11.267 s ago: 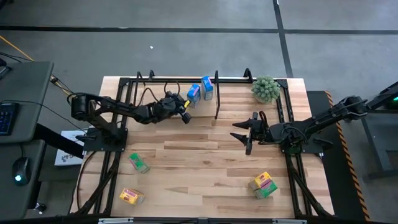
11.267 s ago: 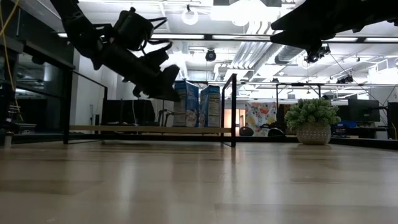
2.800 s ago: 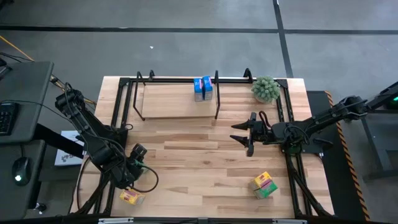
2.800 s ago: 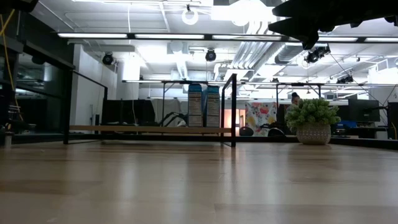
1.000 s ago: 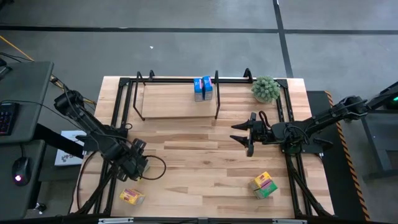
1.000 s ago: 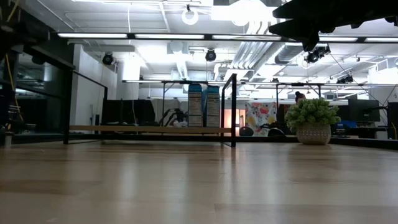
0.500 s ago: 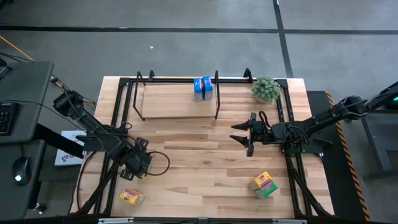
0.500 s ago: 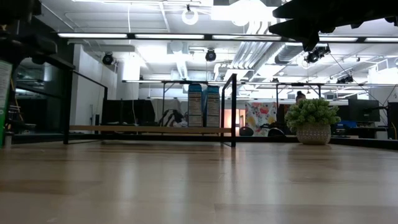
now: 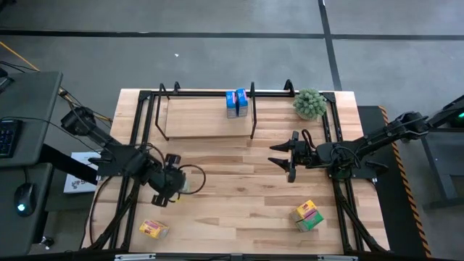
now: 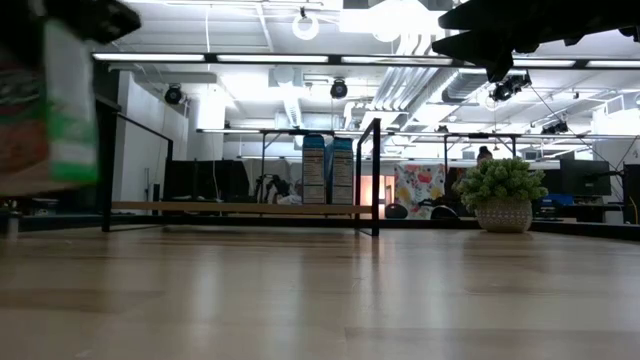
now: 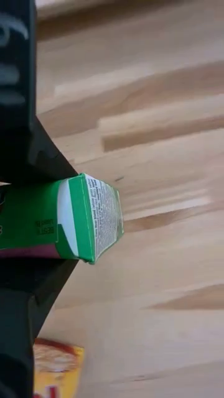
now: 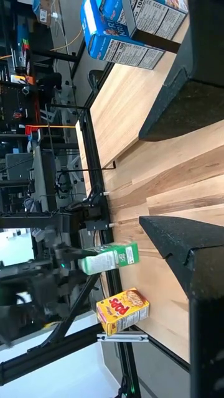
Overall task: Stack cereal on shelf
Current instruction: Put the top green cereal box on the shelf
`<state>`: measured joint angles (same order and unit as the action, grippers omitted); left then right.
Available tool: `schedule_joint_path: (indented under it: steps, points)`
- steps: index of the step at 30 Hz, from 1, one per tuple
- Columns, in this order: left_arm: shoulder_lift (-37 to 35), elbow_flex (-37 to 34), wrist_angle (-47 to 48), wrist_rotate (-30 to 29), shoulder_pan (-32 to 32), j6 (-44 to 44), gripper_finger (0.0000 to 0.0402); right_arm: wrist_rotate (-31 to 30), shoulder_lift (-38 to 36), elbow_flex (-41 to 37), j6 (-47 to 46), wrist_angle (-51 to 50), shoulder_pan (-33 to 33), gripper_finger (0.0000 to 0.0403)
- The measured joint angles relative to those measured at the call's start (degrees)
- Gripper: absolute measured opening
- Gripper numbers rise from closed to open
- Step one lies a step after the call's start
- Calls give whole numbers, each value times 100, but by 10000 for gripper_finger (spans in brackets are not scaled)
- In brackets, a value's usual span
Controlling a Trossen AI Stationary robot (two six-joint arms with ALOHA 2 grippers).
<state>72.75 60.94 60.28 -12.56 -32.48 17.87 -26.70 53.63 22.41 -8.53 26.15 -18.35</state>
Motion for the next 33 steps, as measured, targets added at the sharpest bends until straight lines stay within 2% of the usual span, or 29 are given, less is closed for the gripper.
schedule_joint_path:
  steps: [6,8,11,18,24,28,33]
  points:
    - [0,855,-20,-1287,763,-992,127,-5,0,0,125,48,-1,200]
    - [0,1124,-34,-1683,1202,-1263,127,-78,0,0,132,111,-1,200]
    - [-2,1384,-13,-1848,2102,-1537,127,-209,0,0,133,140,-2,200]
    - [0,1485,47,-1373,4587,-443,127,-233,0,0,130,143,-2,200]
    - [1,1485,113,-866,6183,513,127,-240,0,0,100,60,-2,200]
    - [144,1487,69,-381,6851,1073,127,-243,0,0,102,64,-1,200]
    - [541,1487,68,-57,7132,1397,127,-243,0,0,87,64,-2,200]
